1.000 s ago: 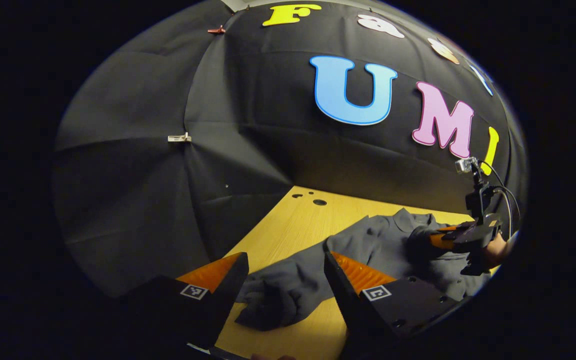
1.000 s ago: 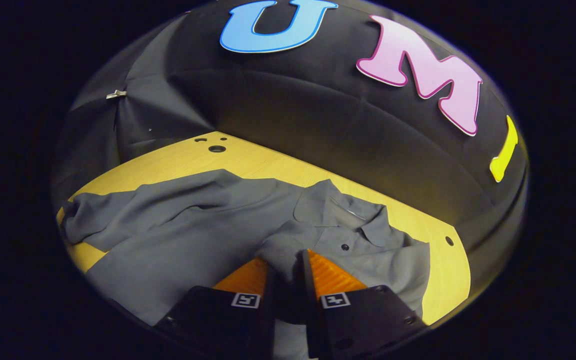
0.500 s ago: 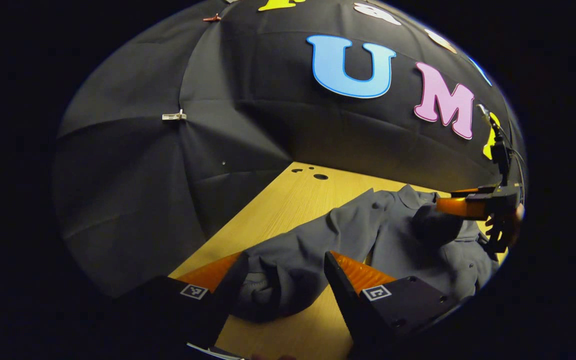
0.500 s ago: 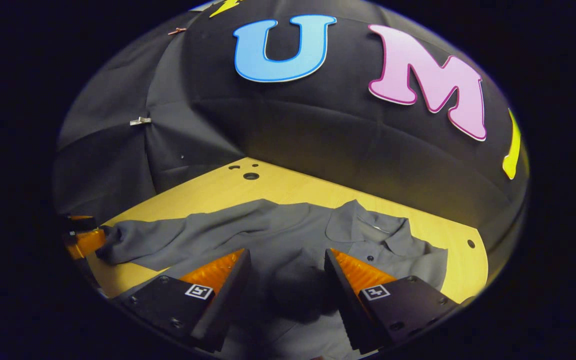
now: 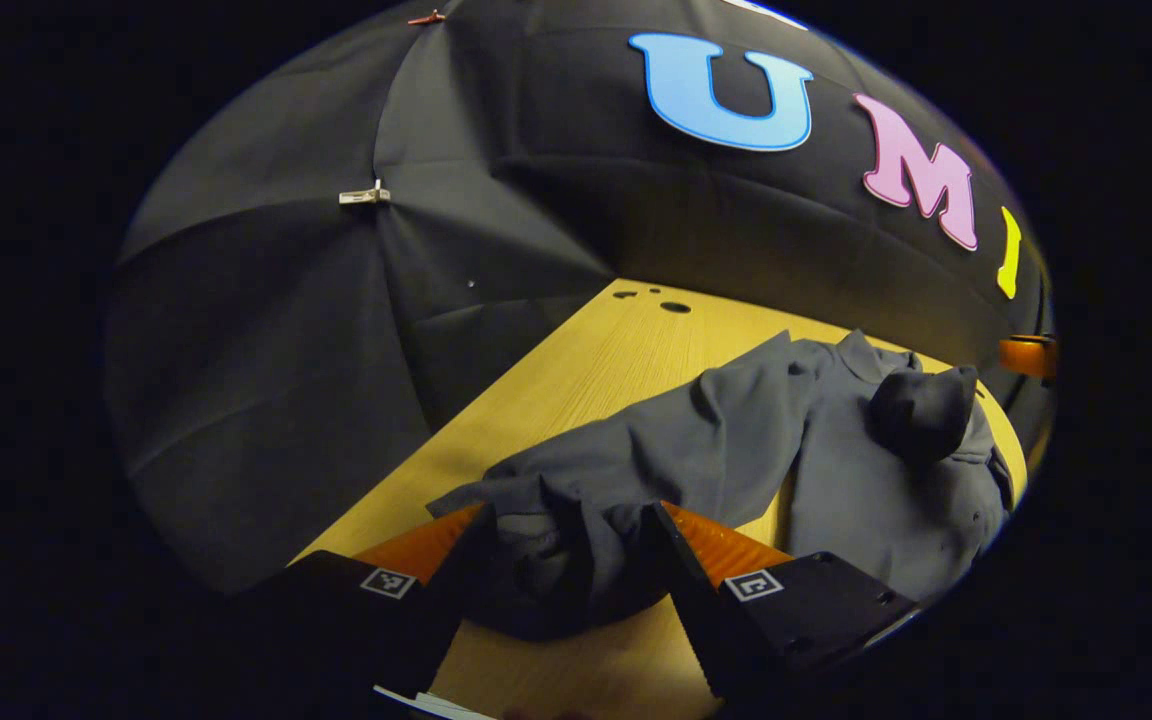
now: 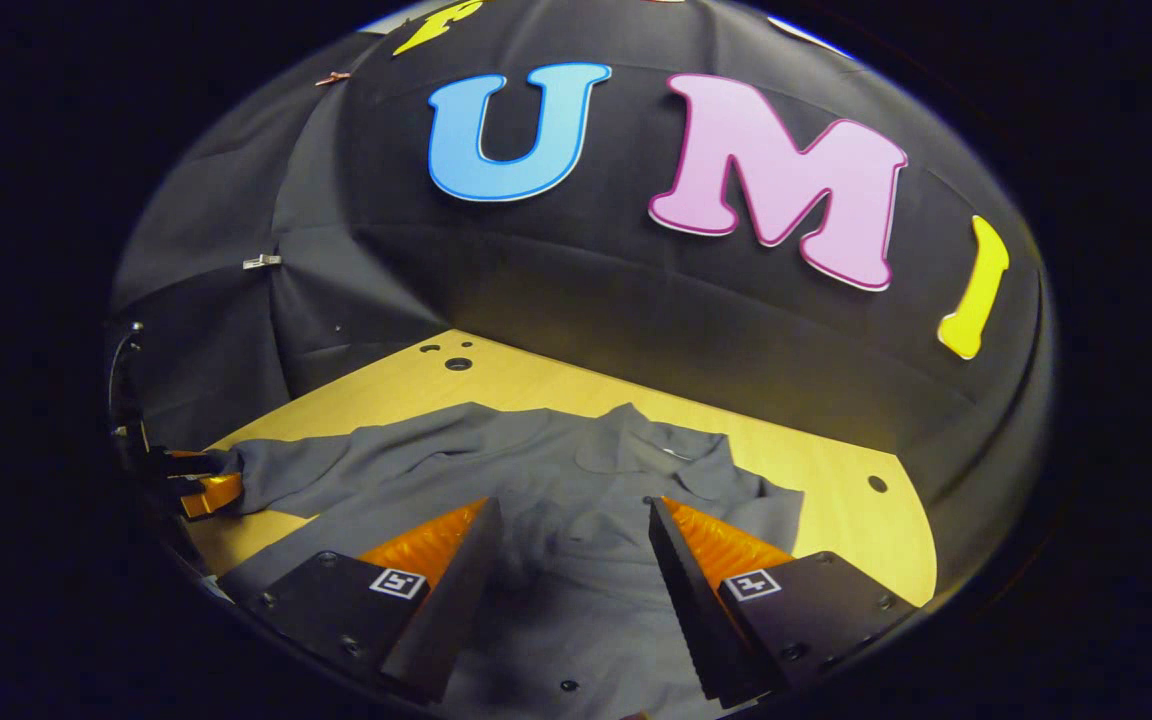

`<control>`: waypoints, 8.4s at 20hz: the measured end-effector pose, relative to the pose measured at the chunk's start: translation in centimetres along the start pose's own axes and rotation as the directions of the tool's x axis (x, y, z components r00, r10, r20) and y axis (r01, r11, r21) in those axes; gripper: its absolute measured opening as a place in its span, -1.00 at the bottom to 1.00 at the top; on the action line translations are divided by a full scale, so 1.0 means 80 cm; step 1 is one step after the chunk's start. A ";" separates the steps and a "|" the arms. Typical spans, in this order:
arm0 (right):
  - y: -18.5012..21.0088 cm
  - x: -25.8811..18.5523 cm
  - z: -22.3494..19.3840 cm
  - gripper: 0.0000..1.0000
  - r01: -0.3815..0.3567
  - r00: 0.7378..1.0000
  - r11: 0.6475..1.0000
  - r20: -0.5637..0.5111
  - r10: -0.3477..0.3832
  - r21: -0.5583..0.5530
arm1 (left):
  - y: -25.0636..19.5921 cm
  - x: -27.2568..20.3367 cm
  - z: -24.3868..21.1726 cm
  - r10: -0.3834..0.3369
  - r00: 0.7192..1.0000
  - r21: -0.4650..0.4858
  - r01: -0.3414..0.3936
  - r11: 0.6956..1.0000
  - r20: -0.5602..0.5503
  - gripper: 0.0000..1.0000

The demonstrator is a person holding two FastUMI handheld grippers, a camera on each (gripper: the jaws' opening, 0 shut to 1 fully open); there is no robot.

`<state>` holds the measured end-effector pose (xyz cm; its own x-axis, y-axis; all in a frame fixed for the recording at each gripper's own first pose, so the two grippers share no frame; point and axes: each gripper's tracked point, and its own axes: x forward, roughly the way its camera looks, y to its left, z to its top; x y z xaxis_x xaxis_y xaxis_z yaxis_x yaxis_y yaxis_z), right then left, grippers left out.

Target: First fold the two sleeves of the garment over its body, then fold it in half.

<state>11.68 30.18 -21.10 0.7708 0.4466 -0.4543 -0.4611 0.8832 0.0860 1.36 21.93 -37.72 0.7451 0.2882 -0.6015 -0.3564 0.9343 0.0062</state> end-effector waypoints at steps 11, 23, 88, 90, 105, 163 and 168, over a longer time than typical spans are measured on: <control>-0.092 -0.102 -0.025 0.84 0.118 0.993 0.990 0.008 -0.119 0.073 | -0.026 0.024 -0.013 -0.040 0.990 0.069 0.050 0.996 -0.132 -0.82; -0.177 -0.177 -0.083 0.84 0.216 0.976 0.969 -0.031 -0.214 0.120 | -0.147 -0.080 0.177 -0.145 0.978 0.083 0.133 0.988 0.153 -0.89; -0.161 -0.302 -0.295 0.94 0.116 0.929 0.967 -0.370 -0.025 0.225 | -0.232 -0.179 -0.041 -0.274 0.950 0.369 0.312 0.876 -0.152 0.95; -0.151 -0.304 -0.304 0.95 0.121 0.920 0.969 -0.391 -0.028 0.216 | -0.207 -0.180 -0.059 -0.251 0.950 0.364 0.303 0.881 -0.185 0.95; -0.108 -0.282 -0.359 0.94 0.150 0.864 0.962 -0.503 -0.014 0.230 | -0.160 -0.161 -0.143 -0.211 0.895 0.316 0.348 0.883 -0.394 0.94; -0.346 0.193 -0.153 0.57 0.372 0.922 0.854 -0.248 -0.296 0.364 | -0.427 0.250 0.163 -0.248 0.963 0.144 0.261 0.954 -0.103 0.10; -0.344 0.161 -0.116 0.60 0.357 0.933 0.872 -0.177 -0.314 0.334 | -0.426 0.218 0.192 -0.247 0.968 0.118 0.251 0.961 -0.044 0.90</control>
<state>30.23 10.29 -37.56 0.7860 0.1139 -0.6076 0.0199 0.9777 0.2090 35.13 -1.66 -36.12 0.7846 0.0386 -0.6188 -0.0888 0.9948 -0.0505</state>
